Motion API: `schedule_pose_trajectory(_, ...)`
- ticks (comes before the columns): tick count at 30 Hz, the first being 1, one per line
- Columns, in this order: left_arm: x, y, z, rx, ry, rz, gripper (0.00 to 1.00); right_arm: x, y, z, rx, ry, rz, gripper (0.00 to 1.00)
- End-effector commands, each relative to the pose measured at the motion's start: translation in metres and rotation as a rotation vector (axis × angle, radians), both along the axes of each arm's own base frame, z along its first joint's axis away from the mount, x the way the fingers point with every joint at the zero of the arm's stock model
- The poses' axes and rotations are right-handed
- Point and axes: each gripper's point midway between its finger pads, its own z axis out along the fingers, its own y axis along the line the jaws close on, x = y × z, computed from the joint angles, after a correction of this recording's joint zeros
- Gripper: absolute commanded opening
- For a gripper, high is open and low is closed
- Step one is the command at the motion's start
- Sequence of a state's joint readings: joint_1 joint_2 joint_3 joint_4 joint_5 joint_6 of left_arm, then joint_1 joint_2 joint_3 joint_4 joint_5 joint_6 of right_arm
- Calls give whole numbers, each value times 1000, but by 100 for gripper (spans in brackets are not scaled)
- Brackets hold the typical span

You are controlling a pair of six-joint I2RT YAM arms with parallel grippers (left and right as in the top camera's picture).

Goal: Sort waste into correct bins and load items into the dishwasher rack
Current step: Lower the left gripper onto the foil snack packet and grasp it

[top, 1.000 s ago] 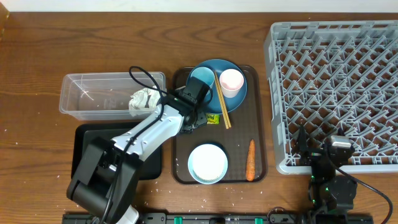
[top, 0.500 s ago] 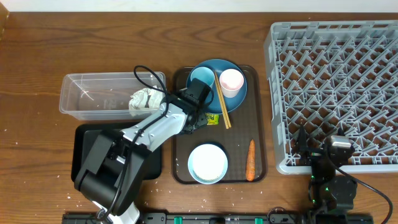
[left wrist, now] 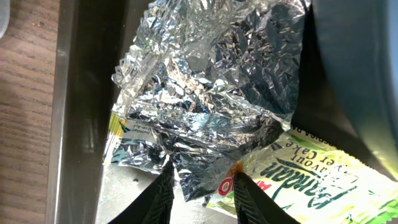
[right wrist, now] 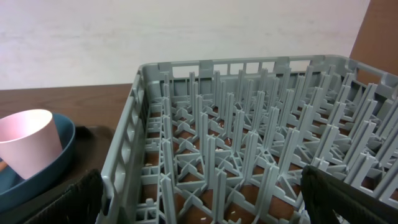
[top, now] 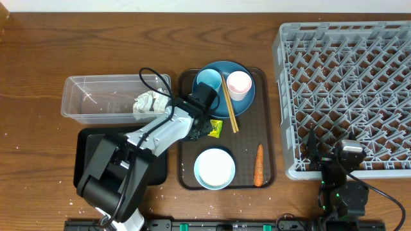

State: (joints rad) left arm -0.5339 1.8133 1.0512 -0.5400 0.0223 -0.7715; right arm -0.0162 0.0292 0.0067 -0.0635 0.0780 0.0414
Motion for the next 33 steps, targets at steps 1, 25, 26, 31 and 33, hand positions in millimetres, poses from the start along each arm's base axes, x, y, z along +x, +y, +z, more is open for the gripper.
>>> schedule_pose_trajectory(1,-4,5,1,25,-3,-42,33,0,-1,-2,3,5,-5,99)
schedule_pose_trajectory(25,-18,12,51,-22,-39,51,69,0,-1,-2,3,5,-5,99)
schedule_pose_trajectory(26,-18,12,50,-22,-35,57,70,0,-1,-2,3,5,-5,99)
schedule_pose_trajectory(31,-19,12,43,-19,-16,79,72,0,-1,-2,3,5,-5,99)
schedule_pose_trajectory(33,-19,12,39,-17,-6,101,72,0,-1,-2,3,5,-5,99)
